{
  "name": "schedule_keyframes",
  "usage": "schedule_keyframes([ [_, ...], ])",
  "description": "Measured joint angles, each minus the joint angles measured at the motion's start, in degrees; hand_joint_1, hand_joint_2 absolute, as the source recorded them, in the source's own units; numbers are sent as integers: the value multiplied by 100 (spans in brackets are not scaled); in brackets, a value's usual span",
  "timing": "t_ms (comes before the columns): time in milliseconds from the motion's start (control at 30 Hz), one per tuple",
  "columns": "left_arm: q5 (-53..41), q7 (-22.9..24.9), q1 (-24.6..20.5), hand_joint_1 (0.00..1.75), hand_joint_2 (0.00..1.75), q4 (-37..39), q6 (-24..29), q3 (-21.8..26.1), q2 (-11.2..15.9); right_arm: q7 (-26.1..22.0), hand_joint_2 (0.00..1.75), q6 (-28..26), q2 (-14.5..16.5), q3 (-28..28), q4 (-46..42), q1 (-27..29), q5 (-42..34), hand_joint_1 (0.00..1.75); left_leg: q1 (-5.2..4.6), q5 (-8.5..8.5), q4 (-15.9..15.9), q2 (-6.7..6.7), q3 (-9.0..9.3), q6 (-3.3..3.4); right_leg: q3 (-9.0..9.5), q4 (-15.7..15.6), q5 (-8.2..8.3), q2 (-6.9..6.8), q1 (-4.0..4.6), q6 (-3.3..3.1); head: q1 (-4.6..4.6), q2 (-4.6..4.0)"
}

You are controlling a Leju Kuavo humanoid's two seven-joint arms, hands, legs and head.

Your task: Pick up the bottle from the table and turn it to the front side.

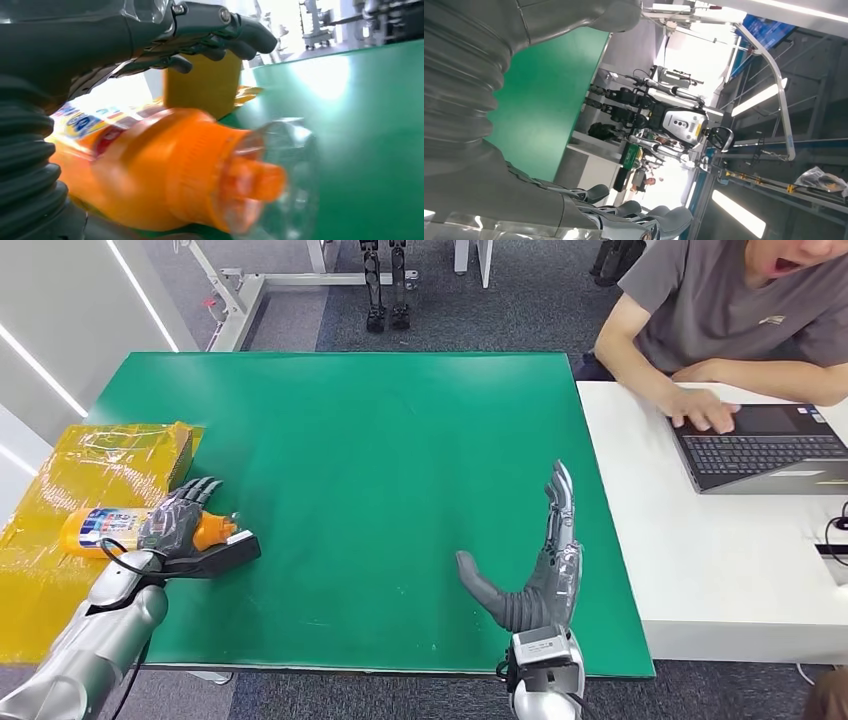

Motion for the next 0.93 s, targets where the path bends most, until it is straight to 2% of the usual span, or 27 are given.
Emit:
schedule_keyframes([
  [200,158,-7,549,0,175,-585,220,279,207,43,175,16,-2,-8,-1,64,5,0,0,0,-1,1,1,0,-1,0,-1,0,0,-1,2,0],
  [300,324,-161,793,0,175,-985,408,442,239,54,175,49,-2,-13,-1,71,23,0,0,0,-1,1,0,0,-2,-1,-1,0,0,-1,2,0],
  [467,788,-527,1073,0,175,-1800,630,637,167,131,175,152,1,-18,-15,74,116,0,-1,0,0,-1,0,0,-1,-2,-1,-2,0,-1,2,0],
  [633,1733,-967,1156,0,175,-2677,641,699,-49,177,175,233,17,-22,-16,72,179,0,-1,0,2,-6,0,0,2,-3,0,-8,-1,0,1,0],
  [733,2645,-1173,1175,0,175,-3213,343,715,-202,183,175,274,22,-24,-16,70,175,0,-1,0,2,-8,0,0,3,-2,0,-9,-1,0,2,0],
  [933,4647,-1222,1302,0,175,-4130,-791,717,-556,160,175,363,33,-23,-13,68,79,0,-1,0,2,-8,0,1,2,-3,0,-9,-1,0,1,0],
])
